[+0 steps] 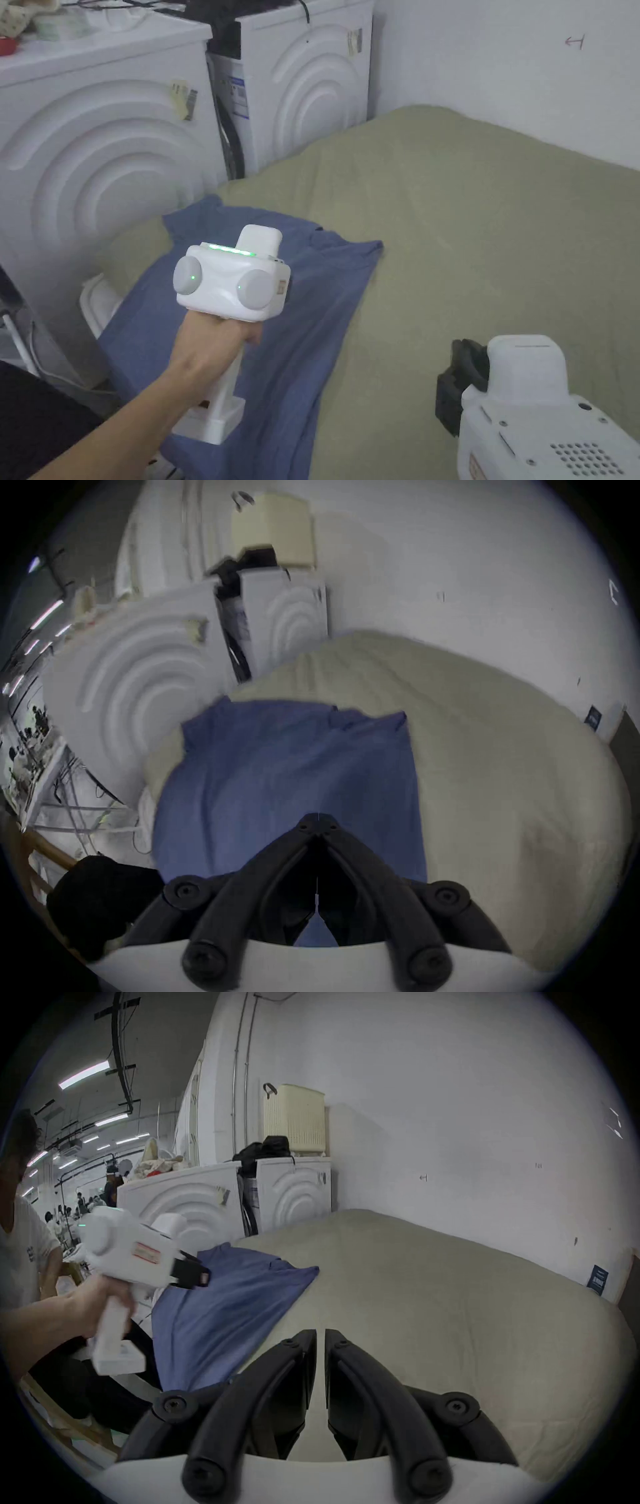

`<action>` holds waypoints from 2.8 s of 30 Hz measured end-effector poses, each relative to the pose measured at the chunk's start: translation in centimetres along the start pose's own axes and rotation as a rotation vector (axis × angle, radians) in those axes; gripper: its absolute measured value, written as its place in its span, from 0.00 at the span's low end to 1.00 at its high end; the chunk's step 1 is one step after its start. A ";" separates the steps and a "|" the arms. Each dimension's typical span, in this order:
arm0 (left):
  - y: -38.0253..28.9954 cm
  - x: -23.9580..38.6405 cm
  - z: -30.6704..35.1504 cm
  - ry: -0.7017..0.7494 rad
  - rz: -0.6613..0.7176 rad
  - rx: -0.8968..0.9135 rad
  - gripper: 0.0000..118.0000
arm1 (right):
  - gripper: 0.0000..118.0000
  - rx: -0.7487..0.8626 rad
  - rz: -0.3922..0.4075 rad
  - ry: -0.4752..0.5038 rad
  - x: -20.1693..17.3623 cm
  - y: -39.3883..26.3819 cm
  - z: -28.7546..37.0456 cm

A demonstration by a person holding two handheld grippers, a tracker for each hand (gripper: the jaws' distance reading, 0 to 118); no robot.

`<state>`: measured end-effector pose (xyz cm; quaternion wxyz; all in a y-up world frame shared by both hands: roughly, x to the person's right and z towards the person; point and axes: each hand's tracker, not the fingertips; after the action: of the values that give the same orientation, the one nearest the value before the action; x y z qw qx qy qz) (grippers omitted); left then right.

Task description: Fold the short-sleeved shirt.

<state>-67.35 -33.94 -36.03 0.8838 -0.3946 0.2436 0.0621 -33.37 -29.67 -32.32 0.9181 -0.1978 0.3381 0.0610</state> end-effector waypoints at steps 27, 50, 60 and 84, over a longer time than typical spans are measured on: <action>2.7 6.0 1.1 -0.032 0.029 -0.131 0.01 | 0.09 -0.026 -0.051 -0.192 8.9 -1.4 8.4; -2.3 56.4 26.5 -0.927 -0.491 0.036 0.01 | 0.09 -0.002 -0.257 -0.774 30.8 -7.4 34.7; -15.9 67.8 17.7 -0.810 -0.680 -0.273 0.01 | 0.09 -0.074 -0.371 -0.860 36.7 -12.5 36.3; -11.5 40.2 27.0 -0.625 -0.422 0.352 0.00 | 0.09 0.022 -0.316 -0.790 29.2 -9.3 36.0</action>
<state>-18.48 -25.44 -32.23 0.9626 -0.2407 -0.1159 -0.0461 12.70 -24.23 -23.22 0.9772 -0.1988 -0.0736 -0.0129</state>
